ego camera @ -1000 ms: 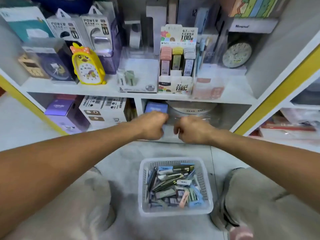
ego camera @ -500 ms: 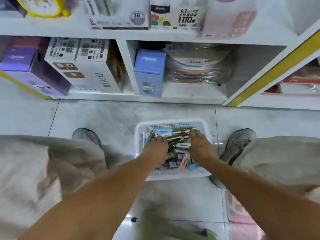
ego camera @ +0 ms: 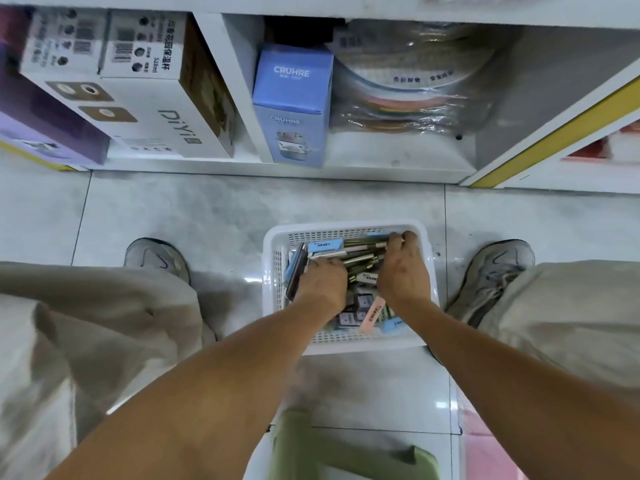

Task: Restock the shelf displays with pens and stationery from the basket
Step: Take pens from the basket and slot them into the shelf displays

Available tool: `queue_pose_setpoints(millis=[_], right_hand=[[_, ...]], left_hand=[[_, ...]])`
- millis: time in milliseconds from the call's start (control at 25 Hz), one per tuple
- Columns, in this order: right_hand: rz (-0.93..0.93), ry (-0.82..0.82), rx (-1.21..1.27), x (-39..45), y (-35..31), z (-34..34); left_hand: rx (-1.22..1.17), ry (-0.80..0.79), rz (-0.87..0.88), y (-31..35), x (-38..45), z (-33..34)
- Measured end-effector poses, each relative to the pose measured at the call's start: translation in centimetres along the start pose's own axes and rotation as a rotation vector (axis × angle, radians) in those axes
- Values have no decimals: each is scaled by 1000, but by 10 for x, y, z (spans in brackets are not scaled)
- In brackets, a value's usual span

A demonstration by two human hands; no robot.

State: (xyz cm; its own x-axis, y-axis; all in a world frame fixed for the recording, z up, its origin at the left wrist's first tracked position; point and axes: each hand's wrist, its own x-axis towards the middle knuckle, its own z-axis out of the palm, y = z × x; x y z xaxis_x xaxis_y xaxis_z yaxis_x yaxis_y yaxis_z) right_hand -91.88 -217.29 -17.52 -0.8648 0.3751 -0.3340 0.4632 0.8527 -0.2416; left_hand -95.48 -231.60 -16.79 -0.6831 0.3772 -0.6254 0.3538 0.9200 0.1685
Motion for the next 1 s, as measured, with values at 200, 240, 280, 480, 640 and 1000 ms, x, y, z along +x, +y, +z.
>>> queue_pose_setpoints(millis=[200,240,280,480,640,1000], right_hand=[[21,-24,53,-2,1,9],[13,-9,85,-1,3,9],[3,7,115,0,5,7],[-105,20,48,2,13,4],[-168,-2,1,3,13,2],[-213,-146,53,12,13,-9]], left_hand=[[79,-9,68,17,4,4],[96,-2,76,19,5,6],[105,2,89,18,5,7],[31,-28,105,5,13,9],[16,-171,177,-3,23,-1],[49,-41,297,-24,9,-4]])
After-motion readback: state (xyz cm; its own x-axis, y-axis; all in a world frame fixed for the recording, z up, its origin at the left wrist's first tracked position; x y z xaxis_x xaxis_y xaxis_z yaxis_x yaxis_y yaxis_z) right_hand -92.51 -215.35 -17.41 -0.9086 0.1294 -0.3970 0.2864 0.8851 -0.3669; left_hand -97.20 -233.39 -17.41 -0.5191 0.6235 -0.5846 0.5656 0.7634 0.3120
